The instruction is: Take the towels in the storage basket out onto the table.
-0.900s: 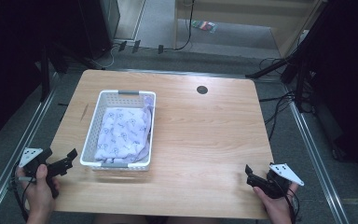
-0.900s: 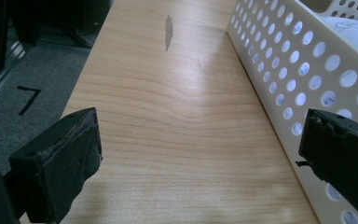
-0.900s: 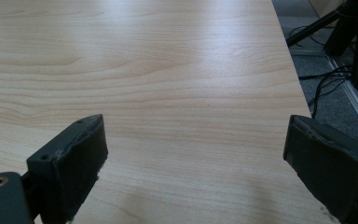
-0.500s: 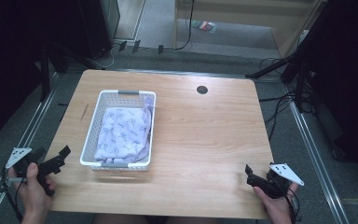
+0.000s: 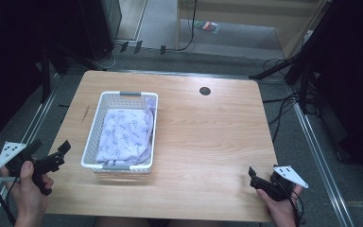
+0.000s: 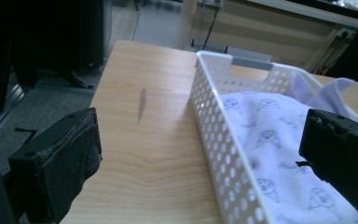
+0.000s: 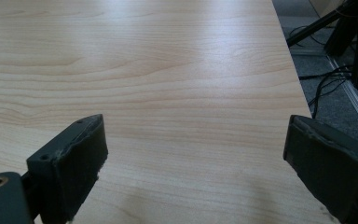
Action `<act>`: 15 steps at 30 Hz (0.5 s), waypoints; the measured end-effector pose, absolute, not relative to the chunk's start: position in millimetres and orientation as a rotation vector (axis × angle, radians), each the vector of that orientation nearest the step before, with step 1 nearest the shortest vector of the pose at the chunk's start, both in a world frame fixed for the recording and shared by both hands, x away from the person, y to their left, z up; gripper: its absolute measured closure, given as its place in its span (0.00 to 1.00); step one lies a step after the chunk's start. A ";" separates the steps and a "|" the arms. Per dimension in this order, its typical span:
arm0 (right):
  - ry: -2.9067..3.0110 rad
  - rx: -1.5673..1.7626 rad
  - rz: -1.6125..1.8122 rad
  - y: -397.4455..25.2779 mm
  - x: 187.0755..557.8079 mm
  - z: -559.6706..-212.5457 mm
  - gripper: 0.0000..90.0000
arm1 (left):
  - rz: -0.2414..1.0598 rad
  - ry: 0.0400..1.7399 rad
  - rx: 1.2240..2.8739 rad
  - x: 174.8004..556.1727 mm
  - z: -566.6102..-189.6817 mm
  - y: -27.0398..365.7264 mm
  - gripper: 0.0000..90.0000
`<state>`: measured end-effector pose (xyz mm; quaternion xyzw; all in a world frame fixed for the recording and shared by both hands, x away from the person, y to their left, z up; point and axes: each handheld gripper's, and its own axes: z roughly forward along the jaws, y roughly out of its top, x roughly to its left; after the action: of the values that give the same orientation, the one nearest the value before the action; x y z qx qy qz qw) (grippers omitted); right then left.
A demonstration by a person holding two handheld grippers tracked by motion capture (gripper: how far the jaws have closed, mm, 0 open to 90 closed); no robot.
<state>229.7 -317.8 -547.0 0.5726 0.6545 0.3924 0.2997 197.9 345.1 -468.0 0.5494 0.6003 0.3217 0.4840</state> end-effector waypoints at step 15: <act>1.735 1.520 1.044 -317.7 229.2 -546.8 0.07 | 0.717 1.386 1.450 233.1 -444.6 288.6 0.00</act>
<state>229.2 -317.7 -546.8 0.5727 0.6536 0.3935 0.3001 233.1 288.6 -444.6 0.5955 0.5692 0.2943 0.4845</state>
